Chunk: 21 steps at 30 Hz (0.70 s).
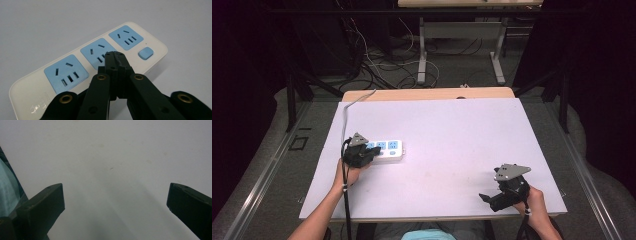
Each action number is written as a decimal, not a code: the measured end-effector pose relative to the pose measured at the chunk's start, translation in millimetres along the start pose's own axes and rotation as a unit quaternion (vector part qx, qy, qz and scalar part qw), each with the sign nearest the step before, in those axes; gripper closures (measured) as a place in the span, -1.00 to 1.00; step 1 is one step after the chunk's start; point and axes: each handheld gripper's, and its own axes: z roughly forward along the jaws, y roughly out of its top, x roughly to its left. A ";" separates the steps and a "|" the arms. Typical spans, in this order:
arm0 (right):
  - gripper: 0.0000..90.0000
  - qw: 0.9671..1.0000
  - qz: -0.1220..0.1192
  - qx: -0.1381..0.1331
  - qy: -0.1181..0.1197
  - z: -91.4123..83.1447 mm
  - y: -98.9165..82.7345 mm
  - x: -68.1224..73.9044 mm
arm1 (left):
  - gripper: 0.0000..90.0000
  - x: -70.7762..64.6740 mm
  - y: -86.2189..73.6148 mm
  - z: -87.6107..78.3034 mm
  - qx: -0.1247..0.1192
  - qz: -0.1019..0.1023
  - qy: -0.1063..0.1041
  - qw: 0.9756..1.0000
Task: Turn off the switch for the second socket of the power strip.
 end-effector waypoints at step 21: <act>-0.98 1.000 0.000 0.006 0.002 -0.4 0.2 0.7 | 1.00 -9.9 0.8 1.6 0.004 0.040 0.034 0.999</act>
